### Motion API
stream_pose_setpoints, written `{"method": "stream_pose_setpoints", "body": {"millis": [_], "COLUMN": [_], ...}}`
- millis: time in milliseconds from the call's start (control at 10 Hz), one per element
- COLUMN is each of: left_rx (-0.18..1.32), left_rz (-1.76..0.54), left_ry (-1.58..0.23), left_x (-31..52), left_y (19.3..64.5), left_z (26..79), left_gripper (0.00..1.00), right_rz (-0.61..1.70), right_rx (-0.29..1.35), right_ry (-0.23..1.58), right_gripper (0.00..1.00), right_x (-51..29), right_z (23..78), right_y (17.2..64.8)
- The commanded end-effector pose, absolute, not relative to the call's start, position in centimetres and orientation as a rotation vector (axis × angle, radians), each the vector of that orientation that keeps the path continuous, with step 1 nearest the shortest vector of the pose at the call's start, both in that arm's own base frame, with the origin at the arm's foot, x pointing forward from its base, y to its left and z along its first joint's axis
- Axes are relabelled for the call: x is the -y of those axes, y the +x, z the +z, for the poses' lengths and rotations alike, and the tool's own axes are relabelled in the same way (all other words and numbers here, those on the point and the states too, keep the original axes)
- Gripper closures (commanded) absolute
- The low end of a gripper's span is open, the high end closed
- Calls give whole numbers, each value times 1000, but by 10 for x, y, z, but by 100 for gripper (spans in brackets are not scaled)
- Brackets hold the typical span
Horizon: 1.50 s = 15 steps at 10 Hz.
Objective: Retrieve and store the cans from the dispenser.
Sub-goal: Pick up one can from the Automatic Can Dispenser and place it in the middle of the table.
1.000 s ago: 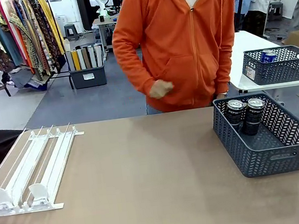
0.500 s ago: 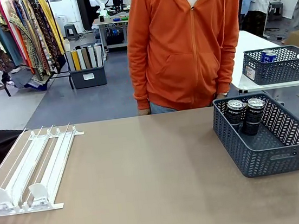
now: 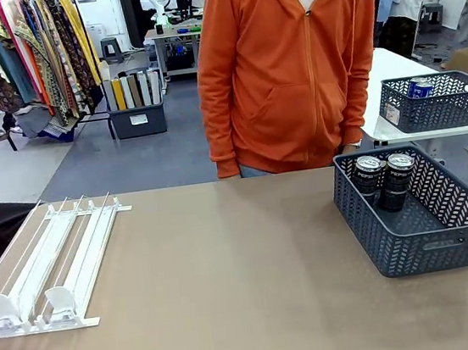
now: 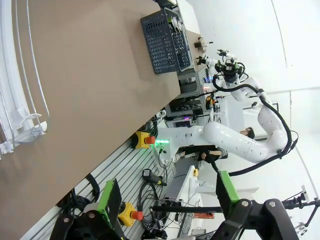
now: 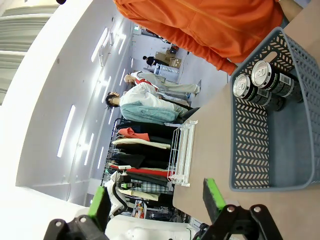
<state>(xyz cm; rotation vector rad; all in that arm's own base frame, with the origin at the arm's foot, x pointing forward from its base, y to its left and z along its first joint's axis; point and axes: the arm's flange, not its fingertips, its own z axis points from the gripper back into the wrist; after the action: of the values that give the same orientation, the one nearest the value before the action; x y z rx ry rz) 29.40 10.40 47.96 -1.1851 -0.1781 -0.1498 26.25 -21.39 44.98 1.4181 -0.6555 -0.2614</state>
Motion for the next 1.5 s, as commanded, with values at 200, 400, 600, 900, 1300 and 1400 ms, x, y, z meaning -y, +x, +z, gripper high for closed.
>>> {"method": "stream_pose_setpoints", "body": {"millis": [200,400,600,900,1300,1400], "left_rx": [184,184,184,184,184,184], "left_rz": [-150,-150,-150,-150,-150,-150], "left_ry": [-1199,-1199,-1199,-1199,-1199,-1199], "left_x": [-102,-102,-102,-102,-102,-102], "left_y": [294,294,294,294,294,294], "left_z": [483,483,483,483,483,483], "left_gripper": [0,0,0,0,0,0], "right_rz": [-265,-265,-265,-265,-265,-265], "right_rx": [672,672,672,672,672,672], "right_ry": [1436,1436,1436,1436,1436,1436], "right_gripper": [0,0,0,0,0,0], "right_x": [213,213,213,213,213,213], "right_z": [454,454,454,454,454,454], "right_y": [265,265,265,265,265,265]}}
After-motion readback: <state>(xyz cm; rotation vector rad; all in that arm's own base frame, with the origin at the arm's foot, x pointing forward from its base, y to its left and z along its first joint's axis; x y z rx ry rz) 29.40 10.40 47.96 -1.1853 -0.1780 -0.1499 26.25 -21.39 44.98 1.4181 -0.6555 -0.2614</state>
